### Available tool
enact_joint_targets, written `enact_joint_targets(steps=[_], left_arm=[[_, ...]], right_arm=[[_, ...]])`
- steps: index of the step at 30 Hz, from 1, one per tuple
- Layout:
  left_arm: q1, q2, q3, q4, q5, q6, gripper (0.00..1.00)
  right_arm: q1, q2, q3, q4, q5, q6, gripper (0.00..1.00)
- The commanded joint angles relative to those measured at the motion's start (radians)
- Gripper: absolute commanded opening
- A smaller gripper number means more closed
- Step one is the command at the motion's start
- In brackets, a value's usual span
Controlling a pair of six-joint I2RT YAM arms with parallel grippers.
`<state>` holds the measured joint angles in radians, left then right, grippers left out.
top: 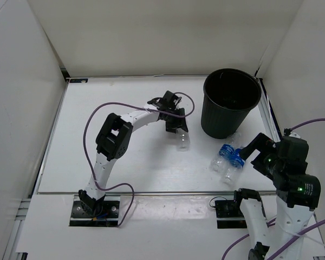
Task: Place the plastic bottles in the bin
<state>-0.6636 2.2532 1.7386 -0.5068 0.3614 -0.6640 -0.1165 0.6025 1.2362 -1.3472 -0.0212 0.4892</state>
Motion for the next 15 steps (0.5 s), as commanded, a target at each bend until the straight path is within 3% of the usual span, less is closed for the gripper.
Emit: enact_joint_targets(steps=[1, 5, 8, 11, 15], left_arm=[[0.016, -0.161, 0.174, -0.085, -0.192, 0.023, 0.49], [-0.03, -0.198, 0.525, -0.098, -0.439, 0.157, 0.5], [-0.056, -0.091, 0.823, -0.036, -0.464, 0.289, 0.51], [-0.073, -0.054, 0.829, 0.104, -0.371, 0.317, 0.52], [-0.1, 0.014, 0.872, 0.158, -0.322, 0.297, 0.54]], right_arm=[[0.005, -0.029, -0.035, 0.009, -0.006, -0.003, 1.0], [0.005, -0.038, -0.056, 0.01, -0.049, 0.008, 1.0], [0.005, -0.038, -0.076, 0.019, -0.059, 0.008, 1.0], [0.005, -0.038, -0.089, 0.028, -0.059, 0.008, 1.0], [0.005, -0.026, -0.078, 0.028, -0.059, 0.008, 1.0]])
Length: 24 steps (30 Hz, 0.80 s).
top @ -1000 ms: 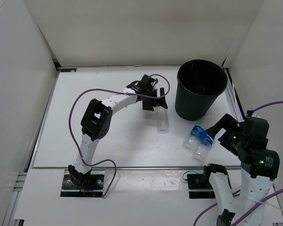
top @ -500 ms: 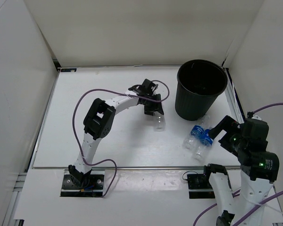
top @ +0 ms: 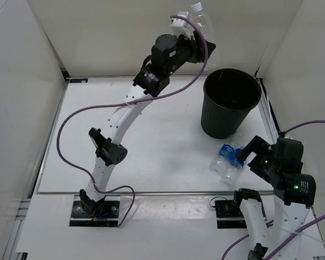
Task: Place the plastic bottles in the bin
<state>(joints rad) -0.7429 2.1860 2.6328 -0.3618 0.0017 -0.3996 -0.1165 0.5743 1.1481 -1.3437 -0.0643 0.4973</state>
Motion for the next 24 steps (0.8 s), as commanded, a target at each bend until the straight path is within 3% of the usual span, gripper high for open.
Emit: enact_joint_targets(steps=[1, 8, 11, 12, 13, 21, 24], left_arm=[[-0.032, 0.093, -0.051, 0.036, 0.047, 0.033, 0.57], [-0.119, 0.167, -0.091, 0.081, 0.081, 0.024, 0.63], [-0.119, 0.155, -0.14, 0.081, 0.101, 0.024, 0.72], [-0.119, 0.143, -0.14, 0.081, 0.101, 0.024, 0.77], [-0.11, 0.133, -0.152, 0.081, 0.101, 0.024, 1.0], [-0.069, -0.098, -0.132, 0.081, -0.006, 0.073, 1.0], [-0.069, -0.23, -0.198, 0.072, -0.043, 0.099, 1.0]], right_arm=[[0.005, 0.002, 0.024, 0.025, -0.015, -0.009, 1.0], [0.005, 0.021, 0.073, 0.015, 0.008, -0.019, 1.0], [0.005, 0.021, 0.073, 0.006, -0.002, -0.005, 1.0], [0.005, 0.021, 0.073, 0.006, -0.002, 0.018, 1.0], [0.005, 0.021, 0.073, 0.006, -0.015, 0.018, 1.0], [0.005, 0.051, -0.086, 0.035, -0.045, 0.165, 1.0], [0.005, 0.108, -0.164, 0.066, -0.022, 0.214, 1.0]])
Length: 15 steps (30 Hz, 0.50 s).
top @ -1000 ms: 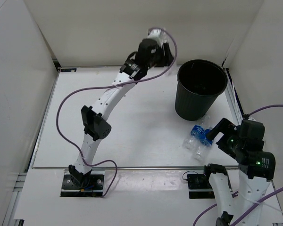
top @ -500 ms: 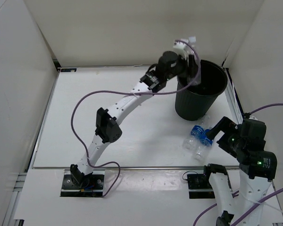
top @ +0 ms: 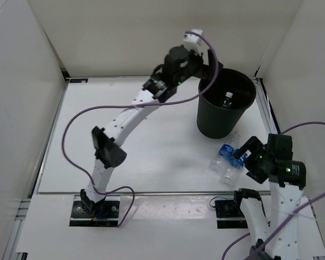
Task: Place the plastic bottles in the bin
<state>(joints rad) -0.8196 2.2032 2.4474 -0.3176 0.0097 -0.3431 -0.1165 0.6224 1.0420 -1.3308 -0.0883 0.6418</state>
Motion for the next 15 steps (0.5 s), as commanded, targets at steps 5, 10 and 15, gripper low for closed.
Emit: enact_joint_targets(steps=[5, 10, 15], left_arm=[[-0.001, -0.59, -0.475, 0.018, -0.196, 0.078, 1.0], [0.017, -0.835, -0.852, -0.035, -0.319, 0.046, 1.0], [0.037, -0.95, -0.981, -0.15, -0.389, 0.036, 1.0]], right_arm=[[0.005, 0.231, -0.135, 0.191, 0.044, 0.079, 1.0], [0.005, 0.42, -0.148, 0.274, 0.1, 0.079, 1.0], [-0.041, 0.589, -0.172, 0.321, 0.148, 0.079, 1.0]])
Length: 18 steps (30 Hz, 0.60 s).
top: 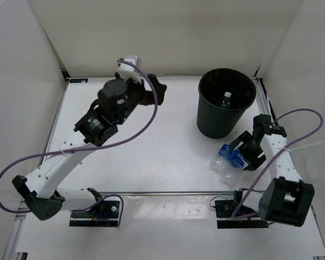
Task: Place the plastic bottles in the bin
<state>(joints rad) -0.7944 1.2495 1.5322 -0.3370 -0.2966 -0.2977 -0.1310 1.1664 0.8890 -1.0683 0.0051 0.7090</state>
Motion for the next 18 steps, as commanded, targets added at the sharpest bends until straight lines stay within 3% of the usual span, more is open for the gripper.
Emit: enact_joint_targets(steps=[1, 6, 9, 10, 18], left_arm=[[0.012, -0.005, -0.066, -0.144, -0.093, -0.009, 1.0], [0.03, -0.027, -0.089, -0.229, -0.124, -0.02, 1.0], [0.049, -0.027, -0.089, -0.252, -0.134, -0.029, 1.0], [0.049, -0.027, -0.089, -0.263, -0.145, -0.029, 1.0], [0.113, 0.004, -0.08, -0.283, -0.121, -0.102, 1.0]], right_arm=[[-0.036, 0.064, -0.028, 0.07, 0.055, 0.012, 1.0], [-0.094, 0.182, -0.084, 0.149, 0.01, -0.017, 1.0], [-0.122, 0.239, -0.108, 0.163, -0.005, -0.031, 0.93], [-0.134, 0.248, -0.108, 0.175, -0.016, -0.031, 0.82], [-0.219, 0.236, -0.095, 0.136, -0.118, -0.052, 0.37]])
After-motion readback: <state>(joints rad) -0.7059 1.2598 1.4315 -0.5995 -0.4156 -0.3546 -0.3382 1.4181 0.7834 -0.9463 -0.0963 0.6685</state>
